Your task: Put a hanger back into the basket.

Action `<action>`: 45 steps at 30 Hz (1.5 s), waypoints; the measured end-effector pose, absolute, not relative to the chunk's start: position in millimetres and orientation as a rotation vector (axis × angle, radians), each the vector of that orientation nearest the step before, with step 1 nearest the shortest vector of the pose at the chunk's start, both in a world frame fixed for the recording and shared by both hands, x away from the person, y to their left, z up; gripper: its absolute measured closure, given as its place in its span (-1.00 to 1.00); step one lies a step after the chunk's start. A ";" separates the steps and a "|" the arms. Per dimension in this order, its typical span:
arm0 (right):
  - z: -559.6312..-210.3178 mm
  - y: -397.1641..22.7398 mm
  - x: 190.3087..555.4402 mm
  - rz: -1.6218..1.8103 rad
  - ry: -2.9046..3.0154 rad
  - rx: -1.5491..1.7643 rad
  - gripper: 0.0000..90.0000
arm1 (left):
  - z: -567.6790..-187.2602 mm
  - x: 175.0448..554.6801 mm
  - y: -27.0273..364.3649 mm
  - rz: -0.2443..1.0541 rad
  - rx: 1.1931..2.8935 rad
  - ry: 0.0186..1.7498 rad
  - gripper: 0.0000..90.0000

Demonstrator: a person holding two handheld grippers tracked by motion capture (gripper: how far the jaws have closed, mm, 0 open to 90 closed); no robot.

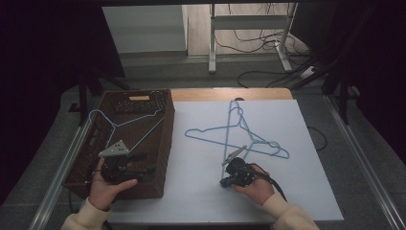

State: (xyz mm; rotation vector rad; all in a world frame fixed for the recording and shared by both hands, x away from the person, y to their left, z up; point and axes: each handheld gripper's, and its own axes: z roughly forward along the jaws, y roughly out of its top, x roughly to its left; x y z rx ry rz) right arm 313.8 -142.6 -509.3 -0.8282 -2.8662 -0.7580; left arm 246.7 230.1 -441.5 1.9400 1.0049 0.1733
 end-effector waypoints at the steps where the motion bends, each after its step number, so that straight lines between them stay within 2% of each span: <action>1: -509.4 -141.3 312.5 -0.758 -2.867 -0.819 1.00 | -441.5 246.7 230.0 0.173 1.940 1.004 -0.32; 37: -517.5 -75.4 274.0 -0.804 -2.829 -0.563 1.00 | -440.2 244.4 231.1 0.180 1.936 0.999 -0.32; 45: -502.3 -97.5 285.2 -0.886 -2.841 -0.642 0.98 | -439.6 243.3 230.6 0.181 1.936 0.997 -0.32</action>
